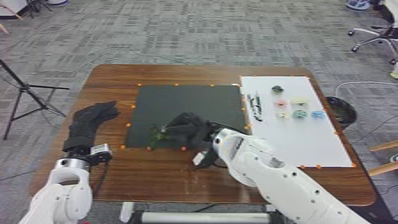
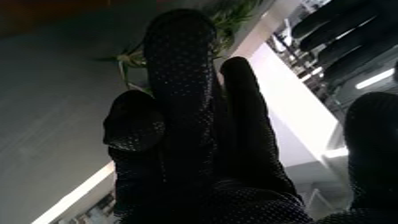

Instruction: Arrange flowers

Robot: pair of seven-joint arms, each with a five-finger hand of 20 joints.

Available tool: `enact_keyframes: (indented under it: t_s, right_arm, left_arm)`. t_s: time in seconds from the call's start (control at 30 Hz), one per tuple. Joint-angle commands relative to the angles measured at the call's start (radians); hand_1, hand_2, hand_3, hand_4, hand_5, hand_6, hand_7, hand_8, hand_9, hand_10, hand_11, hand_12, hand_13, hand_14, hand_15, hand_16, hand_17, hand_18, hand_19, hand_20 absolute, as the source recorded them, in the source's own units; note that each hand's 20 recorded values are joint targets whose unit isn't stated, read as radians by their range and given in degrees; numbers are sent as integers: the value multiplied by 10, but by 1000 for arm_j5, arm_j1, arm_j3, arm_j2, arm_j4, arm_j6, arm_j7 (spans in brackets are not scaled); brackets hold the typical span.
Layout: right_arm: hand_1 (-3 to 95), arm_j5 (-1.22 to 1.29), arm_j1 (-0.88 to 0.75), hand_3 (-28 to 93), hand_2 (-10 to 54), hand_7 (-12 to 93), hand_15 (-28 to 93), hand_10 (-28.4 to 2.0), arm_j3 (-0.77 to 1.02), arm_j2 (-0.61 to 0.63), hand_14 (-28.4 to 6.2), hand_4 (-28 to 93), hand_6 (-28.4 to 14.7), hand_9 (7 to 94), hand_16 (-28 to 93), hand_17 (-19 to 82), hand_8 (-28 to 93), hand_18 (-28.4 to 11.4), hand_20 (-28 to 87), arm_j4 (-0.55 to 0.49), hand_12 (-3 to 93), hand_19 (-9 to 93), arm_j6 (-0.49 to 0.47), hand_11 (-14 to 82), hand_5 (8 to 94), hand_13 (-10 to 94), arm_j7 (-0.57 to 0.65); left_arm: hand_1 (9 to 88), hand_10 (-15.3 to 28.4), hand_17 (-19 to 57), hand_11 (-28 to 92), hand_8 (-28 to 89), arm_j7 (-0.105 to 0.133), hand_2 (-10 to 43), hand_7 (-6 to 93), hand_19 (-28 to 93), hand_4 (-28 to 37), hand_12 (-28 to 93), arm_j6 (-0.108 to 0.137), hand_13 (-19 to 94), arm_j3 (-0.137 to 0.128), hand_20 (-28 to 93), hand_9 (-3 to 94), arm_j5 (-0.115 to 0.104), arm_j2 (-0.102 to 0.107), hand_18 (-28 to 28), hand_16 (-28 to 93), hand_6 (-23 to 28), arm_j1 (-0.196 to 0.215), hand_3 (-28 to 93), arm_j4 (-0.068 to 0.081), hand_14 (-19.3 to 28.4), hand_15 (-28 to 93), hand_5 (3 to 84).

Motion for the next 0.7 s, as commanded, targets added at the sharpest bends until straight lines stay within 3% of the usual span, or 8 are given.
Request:
enact_keyframes:
  t_s: [0.03,0.7]
  right_arm:
    - [157,2,30,545,80,52,407,-150,11,-22,-97,-98,-48,573,312,544,-38,-158,377,7,107,874,42,71,549,856,18]
    - [167,15,28,532,80,52,409,-152,30,-26,-99,-96,-53,566,304,545,-38,-157,370,-10,104,872,105,71,551,855,73]
  left_arm:
    - [265,152,108,218,-65,1,80,151,133,-250,144,-12,453,14,222,546,2,-8,126,22,32,-11,663,6,188,255,572]
    - [264,151,109,218,-65,-2,80,151,130,-250,144,-15,453,23,221,546,1,-9,125,22,32,-11,664,2,189,256,572]
